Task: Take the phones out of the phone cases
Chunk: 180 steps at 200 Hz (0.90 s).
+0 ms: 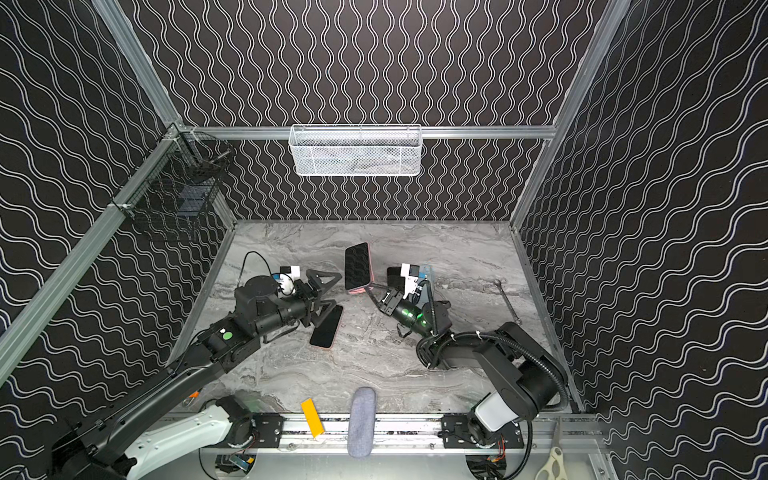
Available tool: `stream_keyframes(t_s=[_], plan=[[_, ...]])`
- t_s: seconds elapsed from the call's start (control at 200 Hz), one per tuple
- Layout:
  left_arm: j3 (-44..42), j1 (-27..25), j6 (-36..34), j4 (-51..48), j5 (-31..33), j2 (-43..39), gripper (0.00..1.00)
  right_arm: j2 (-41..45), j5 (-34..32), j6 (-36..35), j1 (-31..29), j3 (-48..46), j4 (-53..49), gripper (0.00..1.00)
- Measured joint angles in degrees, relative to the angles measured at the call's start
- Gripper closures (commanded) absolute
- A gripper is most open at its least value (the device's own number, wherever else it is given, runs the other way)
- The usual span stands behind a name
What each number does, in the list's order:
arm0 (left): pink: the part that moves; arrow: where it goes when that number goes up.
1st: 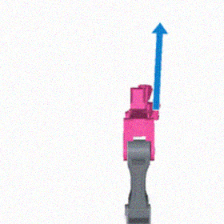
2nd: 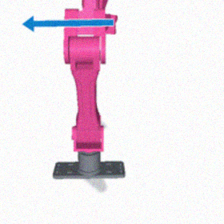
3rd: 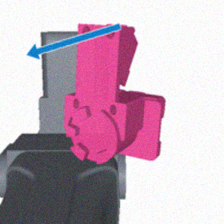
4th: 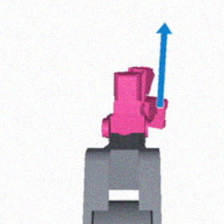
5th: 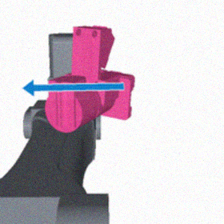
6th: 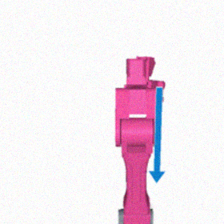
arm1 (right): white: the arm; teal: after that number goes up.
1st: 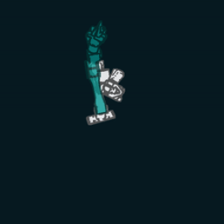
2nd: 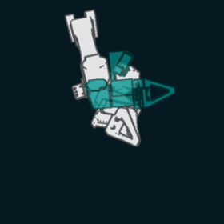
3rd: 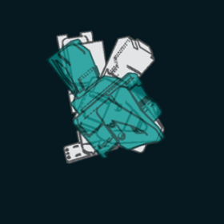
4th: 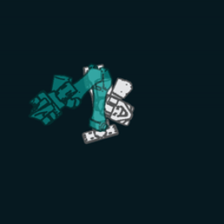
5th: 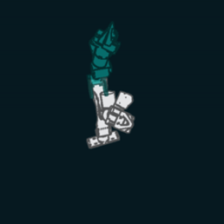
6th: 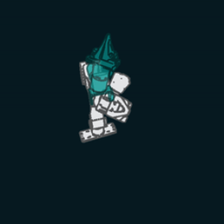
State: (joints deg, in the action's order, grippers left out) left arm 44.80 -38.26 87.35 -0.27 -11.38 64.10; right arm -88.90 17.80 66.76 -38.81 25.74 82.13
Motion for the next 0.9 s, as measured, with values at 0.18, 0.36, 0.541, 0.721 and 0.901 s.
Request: stream_keyframes(t_s=[0.18, 0.36, 0.541, 0.721, 0.901], plan=[[-0.02, -0.79, 1.38, 3.65, -0.31, 2.23, 0.03, -0.48, -2.1, -1.49, -2.03, -0.02, 0.13, 0.94], [-0.35, -1.07, 2.64, 5.86, -0.87, 3.28, 0.03, -0.48, -3.37, -1.88, -3.28, -0.57, 0.44, 0.94], [-1.01, -1.25, 2.86, 7.08, -0.85, 3.34, 0.03, -0.59, -4.66, -2.05, -4.0, -1.07, 0.68, 0.94], [-1.68, -1.25, 3.76, 7.74, -0.39, 3.15, 0.05, -0.59, -5.49, -2.29, -4.7, -1.27, 0.9, 0.94], [-2.23, -1.4, 3.72, 7.67, 1.09, 2.51, 0.11, -0.55, -6.99, -2.8, -5.79, -1.68, 1.22, 0.94]])
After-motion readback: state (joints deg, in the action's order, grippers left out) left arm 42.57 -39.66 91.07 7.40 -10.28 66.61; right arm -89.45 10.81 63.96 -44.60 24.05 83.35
